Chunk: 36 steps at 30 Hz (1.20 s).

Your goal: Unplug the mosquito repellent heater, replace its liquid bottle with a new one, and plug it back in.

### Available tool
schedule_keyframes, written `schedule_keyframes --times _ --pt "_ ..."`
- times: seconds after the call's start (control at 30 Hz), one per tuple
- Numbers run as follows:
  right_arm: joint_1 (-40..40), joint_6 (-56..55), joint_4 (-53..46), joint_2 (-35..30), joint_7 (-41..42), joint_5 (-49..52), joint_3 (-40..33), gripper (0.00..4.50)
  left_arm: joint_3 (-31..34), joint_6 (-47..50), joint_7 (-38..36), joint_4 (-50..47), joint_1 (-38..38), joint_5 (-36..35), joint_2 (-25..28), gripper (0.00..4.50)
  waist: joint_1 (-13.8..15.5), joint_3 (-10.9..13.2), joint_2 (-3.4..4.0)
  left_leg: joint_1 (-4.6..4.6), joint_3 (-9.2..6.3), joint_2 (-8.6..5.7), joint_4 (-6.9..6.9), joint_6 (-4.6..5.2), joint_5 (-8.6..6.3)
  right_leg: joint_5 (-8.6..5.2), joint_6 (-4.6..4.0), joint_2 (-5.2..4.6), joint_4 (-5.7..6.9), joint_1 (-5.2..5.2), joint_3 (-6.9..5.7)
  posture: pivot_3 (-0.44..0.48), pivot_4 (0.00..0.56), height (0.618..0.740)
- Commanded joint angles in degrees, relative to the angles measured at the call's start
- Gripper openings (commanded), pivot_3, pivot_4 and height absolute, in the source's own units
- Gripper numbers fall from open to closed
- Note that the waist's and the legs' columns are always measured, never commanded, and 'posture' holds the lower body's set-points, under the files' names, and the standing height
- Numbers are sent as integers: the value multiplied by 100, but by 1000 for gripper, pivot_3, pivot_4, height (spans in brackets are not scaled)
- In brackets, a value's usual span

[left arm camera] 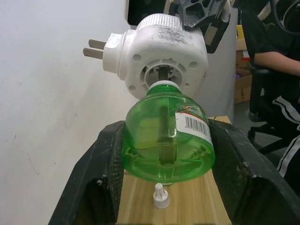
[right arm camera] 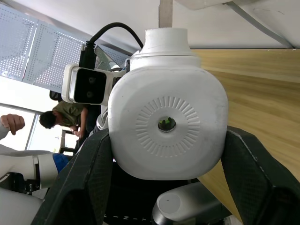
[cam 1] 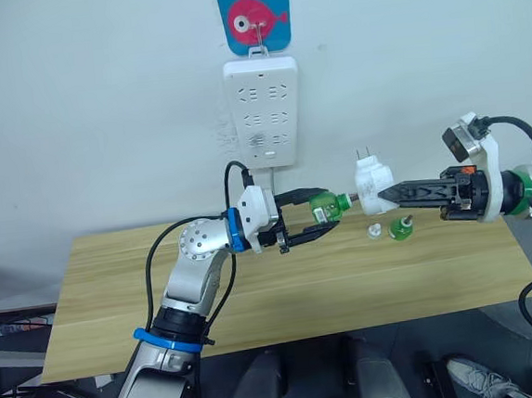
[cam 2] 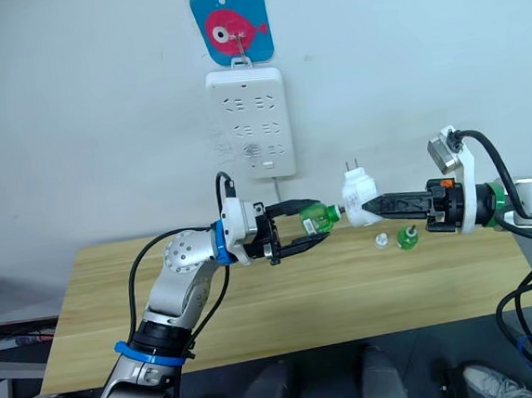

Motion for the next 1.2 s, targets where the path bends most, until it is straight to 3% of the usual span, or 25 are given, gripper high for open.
schedule_keyframes --times 0.03,0.4,0.73,0.9,1.2 --pt "-71 -87 28 -23 -86 196 -64 2966 -56 -53 -53 -357 -41 -176 -86 2265 1 0 0 0 0 0 0 0 0 0 0 0 0 0 1 81 234 740" --pt "-80 -145 -226 -67 -261 715 231 2966 -59 -104 -50 -257 -93 -104 -139 2265 1 0 1 1 1 0 2 0 1 2 0 1 2 1 1 81 230 740" --pt "18 -739 -680 -318 -846 1852 936 2966 -82 -96 -85 -229 -172 -90 -255 2265 -2 0 1 1 1 1 4 -1 1 3 0 1 2 2 1 73 231 740" --pt "247 -936 -790 -511 -838 1808 1007 4480 -40 -110 -73 -182 -178 -73 -275 2265 3 -1 0 0 -3 1 6 -1 1 3 0 1 -3 8 -5 72 234 740" --pt "433 -991 -1259 -689 -636 1842 1277 4480 25 -155 63 26 -304 -58 -329 2265 -3 -1 1 1 -2 4 7 0 2 10 2 4 -7 8 -3 68 237 740"
